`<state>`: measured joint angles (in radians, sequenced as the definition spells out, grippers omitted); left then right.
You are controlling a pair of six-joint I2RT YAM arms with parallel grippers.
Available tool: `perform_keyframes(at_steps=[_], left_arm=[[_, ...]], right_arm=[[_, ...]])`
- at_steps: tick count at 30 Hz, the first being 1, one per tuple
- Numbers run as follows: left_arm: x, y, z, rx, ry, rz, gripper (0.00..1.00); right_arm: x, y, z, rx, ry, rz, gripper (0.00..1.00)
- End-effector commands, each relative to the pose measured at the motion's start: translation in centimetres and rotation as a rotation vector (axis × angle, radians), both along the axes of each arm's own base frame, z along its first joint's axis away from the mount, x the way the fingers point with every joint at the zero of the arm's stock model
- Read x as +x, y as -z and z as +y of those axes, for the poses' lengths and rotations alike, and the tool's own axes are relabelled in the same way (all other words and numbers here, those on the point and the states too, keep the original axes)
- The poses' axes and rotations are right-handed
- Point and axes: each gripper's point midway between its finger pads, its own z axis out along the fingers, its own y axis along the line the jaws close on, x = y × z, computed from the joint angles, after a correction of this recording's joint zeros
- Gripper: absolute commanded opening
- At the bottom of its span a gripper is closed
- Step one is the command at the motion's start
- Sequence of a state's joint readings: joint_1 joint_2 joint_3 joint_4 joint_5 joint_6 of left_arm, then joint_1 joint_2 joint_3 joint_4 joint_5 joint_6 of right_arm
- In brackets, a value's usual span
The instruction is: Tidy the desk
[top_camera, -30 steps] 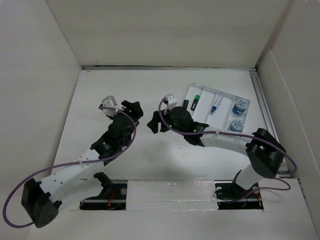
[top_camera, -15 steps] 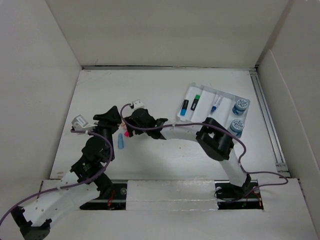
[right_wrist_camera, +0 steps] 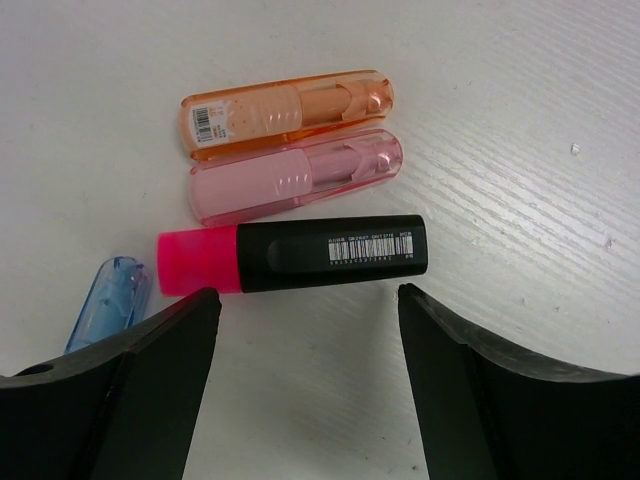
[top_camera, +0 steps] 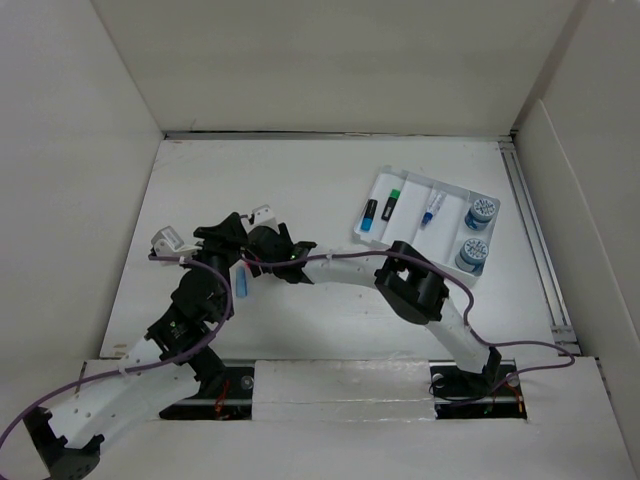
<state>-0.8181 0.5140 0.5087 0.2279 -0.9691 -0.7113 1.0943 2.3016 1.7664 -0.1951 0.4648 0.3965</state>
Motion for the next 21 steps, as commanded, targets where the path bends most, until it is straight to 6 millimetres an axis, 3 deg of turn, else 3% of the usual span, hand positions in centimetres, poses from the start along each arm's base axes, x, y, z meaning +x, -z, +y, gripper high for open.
perform_keyframes(at_steps=[1, 9, 11, 13, 14, 15, 16, 17, 18, 19, 21], left_arm=[[-0.1, -0.7, -0.3, -0.015, 0.017, -0.022, 0.53], [-0.1, -0.6, 0.0, -0.014, 0.002, -0.018, 0.53], [-0.2, -0.6, 0.2, -0.019, 0.002, -0.022, 0.53], [-0.3, -0.7, 0.3, -0.022, -0.003, -0.026, 0.53], [-0.4, -0.8, 0.5, -0.024, -0.01, -0.025, 0.52], [-0.4, -0.7, 0.6, -0.031, -0.01, -0.026, 0.52], [-0.6, -0.8, 0.8, -0.037, -0.014, -0.03, 0.52], [-0.8, -0.9, 1.1, -0.048, -0.023, -0.035, 0.52], [-0.8, -0.8, 1.1, -0.044, -0.023, -0.032, 0.52], [-1.0, -0.9, 1.4, -0.062, -0.029, -0.041, 0.51], [-1.2, -0.9, 1.8, -0.076, -0.037, -0.046, 0.51]], right_arm=[[-0.2, -3.1, 0.8, 0.067, 0.008, -0.047, 0.77], [0.8, -4.0, 2.3, 0.072, -0.053, -0.077, 0.82], [0.6, -5.4, 2.7, 0.116, -0.075, -0.085, 0.78], [0.1, -4.9, 2.2, 0.12, -0.081, -0.079, 0.62], [0.1, -6.0, 2.4, 0.153, -0.088, -0.094, 0.6], [0.0, -5.9, 2.3, 0.156, -0.091, -0.094, 0.58], [0.0, -6.1, 2.4, 0.159, -0.094, -0.099, 0.48], [0.2, -6.0, 2.7, 0.145, -0.105, -0.1, 0.3], [0.2, -5.3, 2.7, 0.135, -0.106, -0.094, 0.3], [0.4, -6.1, 3.4, 0.148, -0.111, -0.101, 0.04], [0.5, -5.3, 3.7, 0.126, -0.121, -0.089, 0.0]])
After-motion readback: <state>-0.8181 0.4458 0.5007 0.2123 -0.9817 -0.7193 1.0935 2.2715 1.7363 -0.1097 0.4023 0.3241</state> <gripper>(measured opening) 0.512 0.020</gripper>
